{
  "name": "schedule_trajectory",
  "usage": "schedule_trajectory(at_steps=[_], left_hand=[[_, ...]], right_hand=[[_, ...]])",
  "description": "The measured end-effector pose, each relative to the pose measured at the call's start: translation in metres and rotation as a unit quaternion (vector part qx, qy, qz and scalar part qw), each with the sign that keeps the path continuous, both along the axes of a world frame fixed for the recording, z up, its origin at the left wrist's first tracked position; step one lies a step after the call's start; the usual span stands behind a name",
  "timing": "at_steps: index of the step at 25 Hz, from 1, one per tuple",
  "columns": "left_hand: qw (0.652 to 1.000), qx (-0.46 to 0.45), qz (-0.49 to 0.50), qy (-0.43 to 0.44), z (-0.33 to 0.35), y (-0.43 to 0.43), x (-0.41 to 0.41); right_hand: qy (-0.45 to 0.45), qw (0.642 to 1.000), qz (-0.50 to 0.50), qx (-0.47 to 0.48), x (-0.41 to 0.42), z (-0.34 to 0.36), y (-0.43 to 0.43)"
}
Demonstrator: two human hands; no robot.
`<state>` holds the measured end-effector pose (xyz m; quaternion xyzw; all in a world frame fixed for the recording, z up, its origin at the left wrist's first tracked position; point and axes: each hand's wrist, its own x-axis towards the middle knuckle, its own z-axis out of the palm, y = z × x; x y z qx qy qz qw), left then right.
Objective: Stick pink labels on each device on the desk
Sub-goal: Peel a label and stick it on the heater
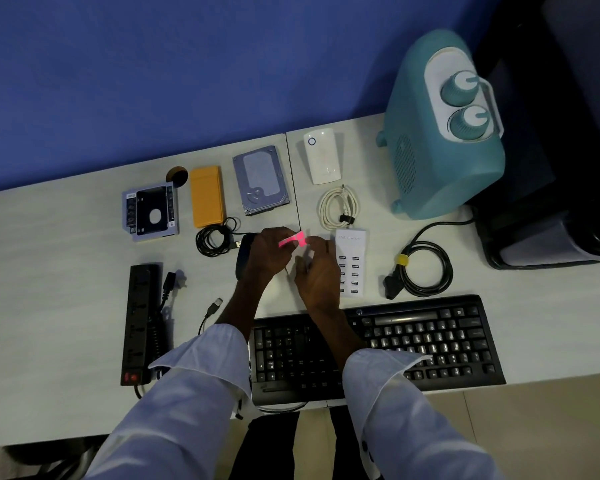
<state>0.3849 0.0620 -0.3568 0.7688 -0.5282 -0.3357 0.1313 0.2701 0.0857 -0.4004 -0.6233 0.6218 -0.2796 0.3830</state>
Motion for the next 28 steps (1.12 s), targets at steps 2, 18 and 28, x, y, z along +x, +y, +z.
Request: schedule_trajectory(at_steps=[2, 18, 28], left_hand=[[1.0, 0.001, -0.005, 0.0, 0.001, 0.0, 0.002], [1.0, 0.007, -0.016, 0.003, 0.001, 0.0, 0.008], [0.999, 0.035, -0.013, -0.02, -0.002, -0.003, 0.01]], right_hand=[[-0.009, 1.0, -0.014, -0.006, 0.0, -0.001, -0.002], [0.0, 0.999, -0.032, -0.035, 0.0, 0.005, -0.01], [-0.027, 0.999, -0.032, -0.013, -0.002, 0.01, -0.009]])
